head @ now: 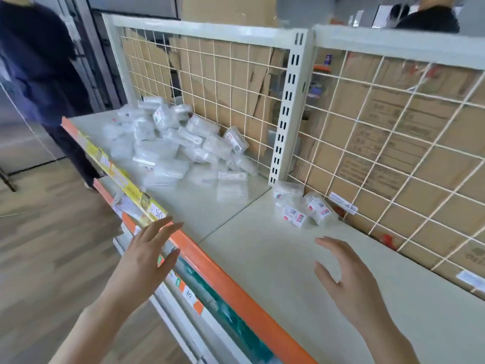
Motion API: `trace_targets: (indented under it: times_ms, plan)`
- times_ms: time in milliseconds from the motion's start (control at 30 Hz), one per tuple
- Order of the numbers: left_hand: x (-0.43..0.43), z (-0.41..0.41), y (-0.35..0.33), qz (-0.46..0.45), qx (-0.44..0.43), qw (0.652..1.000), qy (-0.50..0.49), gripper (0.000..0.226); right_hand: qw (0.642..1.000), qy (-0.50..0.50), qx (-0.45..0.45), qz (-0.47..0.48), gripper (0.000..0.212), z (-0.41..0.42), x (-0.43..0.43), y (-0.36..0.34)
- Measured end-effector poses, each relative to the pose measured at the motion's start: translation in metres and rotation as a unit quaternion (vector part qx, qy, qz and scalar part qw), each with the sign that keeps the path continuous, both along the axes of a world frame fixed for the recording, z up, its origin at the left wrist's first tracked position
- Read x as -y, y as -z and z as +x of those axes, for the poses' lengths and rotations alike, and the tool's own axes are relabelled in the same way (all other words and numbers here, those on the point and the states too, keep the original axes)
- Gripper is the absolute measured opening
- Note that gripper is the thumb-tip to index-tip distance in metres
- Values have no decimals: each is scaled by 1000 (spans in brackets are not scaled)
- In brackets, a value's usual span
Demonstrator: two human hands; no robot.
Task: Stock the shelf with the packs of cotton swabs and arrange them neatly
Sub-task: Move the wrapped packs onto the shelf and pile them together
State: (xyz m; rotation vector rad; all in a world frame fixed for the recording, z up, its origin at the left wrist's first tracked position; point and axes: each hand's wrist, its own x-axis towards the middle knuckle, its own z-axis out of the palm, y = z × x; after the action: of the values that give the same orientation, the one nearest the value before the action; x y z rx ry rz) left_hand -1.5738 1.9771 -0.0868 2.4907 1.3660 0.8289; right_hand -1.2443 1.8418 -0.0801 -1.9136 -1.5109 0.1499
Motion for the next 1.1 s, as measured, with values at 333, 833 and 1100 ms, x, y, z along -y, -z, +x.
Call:
trace_targets:
  times_ms: [333, 833, 1100]
  plan:
    - [-85, -23, 4, -32, 38, 998, -26, 46, 999, -38, 1, 3, 41, -43, -94, -7]
    - [-291, -23, 4, 58, -64, 982, 166, 59, 973, 123, 35, -194, 82, -119, -257, 10]
    - [-308, -8, 22, 157, -98, 959, 216, 49, 962, 182, 1, -206, 98, -134, -273, 13]
